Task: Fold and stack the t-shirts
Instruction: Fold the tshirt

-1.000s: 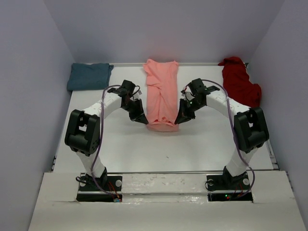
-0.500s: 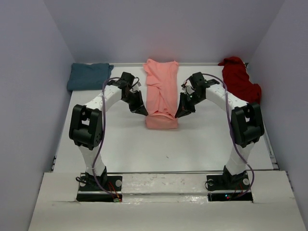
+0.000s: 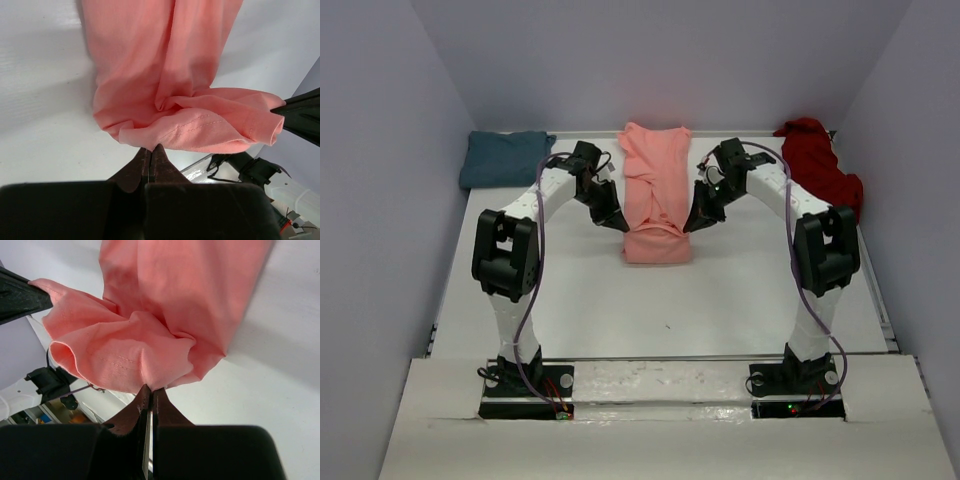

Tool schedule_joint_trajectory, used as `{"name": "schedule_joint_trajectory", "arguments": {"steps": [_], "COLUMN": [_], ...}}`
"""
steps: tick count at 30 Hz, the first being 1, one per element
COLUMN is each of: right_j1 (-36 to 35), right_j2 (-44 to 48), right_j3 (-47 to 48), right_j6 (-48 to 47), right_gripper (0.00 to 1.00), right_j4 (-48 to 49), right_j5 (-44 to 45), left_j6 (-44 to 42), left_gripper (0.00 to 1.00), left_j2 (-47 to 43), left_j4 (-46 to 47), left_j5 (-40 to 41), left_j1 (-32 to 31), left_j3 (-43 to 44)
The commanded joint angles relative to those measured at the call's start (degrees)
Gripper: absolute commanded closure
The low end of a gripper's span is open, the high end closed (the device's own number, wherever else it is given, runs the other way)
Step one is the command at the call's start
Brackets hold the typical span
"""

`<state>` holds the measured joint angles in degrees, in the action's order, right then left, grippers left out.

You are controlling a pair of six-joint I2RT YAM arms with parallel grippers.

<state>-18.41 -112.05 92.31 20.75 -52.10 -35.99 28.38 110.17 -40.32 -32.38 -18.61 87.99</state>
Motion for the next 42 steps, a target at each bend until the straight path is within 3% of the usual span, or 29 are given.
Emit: {"name": "schedule_joint_trajectory", "arguments": {"steps": [1, 17, 42], "right_j1": [1.0, 2.2, 3.2], "right_j2": [-1.0, -4.0, -12.4], "right_j3": [4.1, 9.9, 19.3], "right_j6": [-1.2, 0.4, 2.4], "right_gripper": [1.0, 1.0, 1.0], "right_j4": [-1.4, -1.6, -0.5], "right_j5": [-0.5, -1.0, -1.1], "left_j6": [-1.6, -2.5, 0.6], "left_gripper": [1.0, 1.0, 1.0], "left_j2": [1.0, 5.5, 12.2], "left_j4": [-2.5, -6.4, -3.7], "left_j5": [-0.1, 1.3, 2.1], "left_j1": [0.6, 2.1, 2.1], "left_j3": [4.1, 14.8, 21.3]}}
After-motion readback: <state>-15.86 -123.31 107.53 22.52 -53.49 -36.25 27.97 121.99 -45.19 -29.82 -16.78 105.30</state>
